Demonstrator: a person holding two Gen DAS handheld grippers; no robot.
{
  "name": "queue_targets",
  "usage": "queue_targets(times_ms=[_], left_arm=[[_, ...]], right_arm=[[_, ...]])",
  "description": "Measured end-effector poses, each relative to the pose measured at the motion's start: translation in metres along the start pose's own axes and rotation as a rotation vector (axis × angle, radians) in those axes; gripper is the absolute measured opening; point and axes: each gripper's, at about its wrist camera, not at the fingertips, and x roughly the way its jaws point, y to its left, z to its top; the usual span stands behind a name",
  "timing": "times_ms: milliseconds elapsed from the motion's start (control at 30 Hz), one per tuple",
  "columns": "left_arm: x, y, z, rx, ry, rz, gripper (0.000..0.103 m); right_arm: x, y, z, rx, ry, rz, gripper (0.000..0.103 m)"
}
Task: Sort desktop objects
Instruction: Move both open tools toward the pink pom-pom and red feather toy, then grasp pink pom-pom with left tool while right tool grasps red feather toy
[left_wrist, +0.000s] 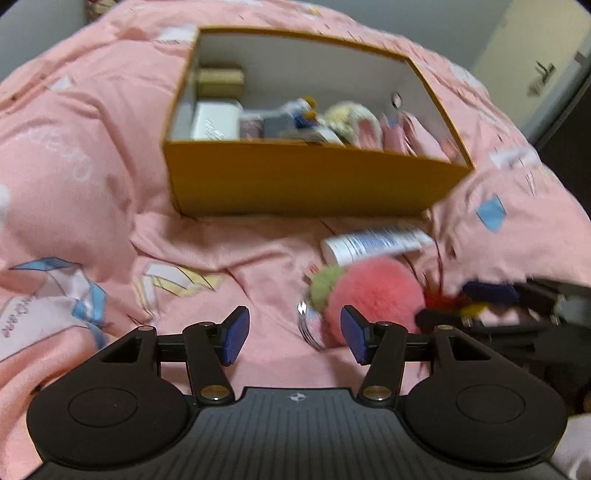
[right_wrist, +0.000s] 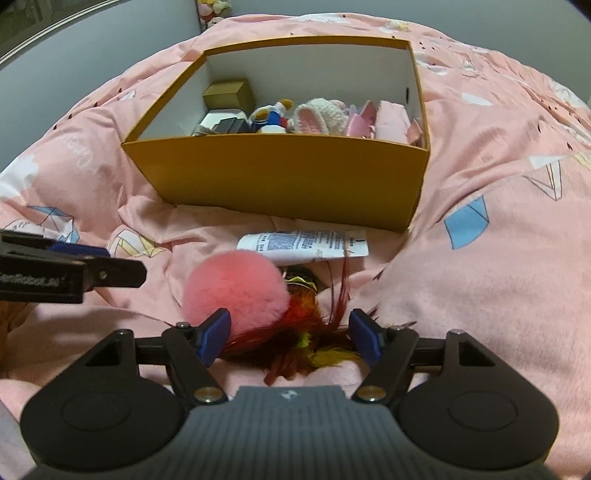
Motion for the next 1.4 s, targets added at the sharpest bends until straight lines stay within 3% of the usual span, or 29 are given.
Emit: queue_targets(times_ms=[233, 367, 433, 467, 567, 667, 733, 1000, 1133, 1233, 1300, 1400], left_arm=[[0.005, -0.016, -0.005, 0.079, 0.022, -0.030, 0.064], [0.009, -0.010, -0.003, 0.064, 0.063, 0.024, 0.064], [0.011, -0.008, -0.003, 0.060, 0.080, 0.055, 0.064], [0.011, -0.007, -0.003, 0.057, 0.081, 0.057, 0.064], [0.008, -0.005, -0.003, 0.054, 0.064, 0.061, 0.064], [0.004, -0.002, 0.000, 0.041, 0.047, 0.066, 0.061], [-0.001, 0.001, 0.002, 0.027, 0.029, 0.066, 0.054], [-0.030, 0.023, 0.018, -0.080, -0.078, 0.133, 0.053], [-0.024, 0.026, 0.018, -0.094, -0.063, 0.154, 0.053], [-0.017, 0.021, 0.014, -0.068, -0.045, 0.158, 0.053], [-0.015, 0.015, 0.013, -0.040, -0.043, 0.149, 0.053], [-0.015, 0.006, 0.011, 0.016, -0.061, 0.138, 0.053]], right_arm=[[-0.004, -0.004, 0.001, 0.008, -0.030, 0.038, 0.060], [-0.005, 0.006, 0.009, -0.064, -0.071, 0.071, 0.059], [0.005, 0.014, 0.012, -0.112, -0.037, 0.107, 0.059], [0.011, 0.016, 0.013, -0.117, -0.011, 0.114, 0.055], [0.027, 0.017, 0.013, -0.097, 0.042, 0.139, 0.019], [0.022, 0.021, 0.015, -0.117, 0.005, 0.157, 0.001], [0.018, 0.026, 0.019, -0.138, -0.012, 0.179, 0.001], [0.005, 0.053, 0.043, -0.202, -0.108, 0.287, 0.000], [0.020, 0.063, 0.044, -0.239, -0.055, 0.290, 0.002], [0.023, 0.058, 0.042, -0.216, -0.044, 0.265, 0.009], [0.021, 0.049, 0.044, -0.181, -0.055, 0.261, 0.023], [0.020, 0.033, 0.047, -0.127, -0.062, 0.223, 0.027]])
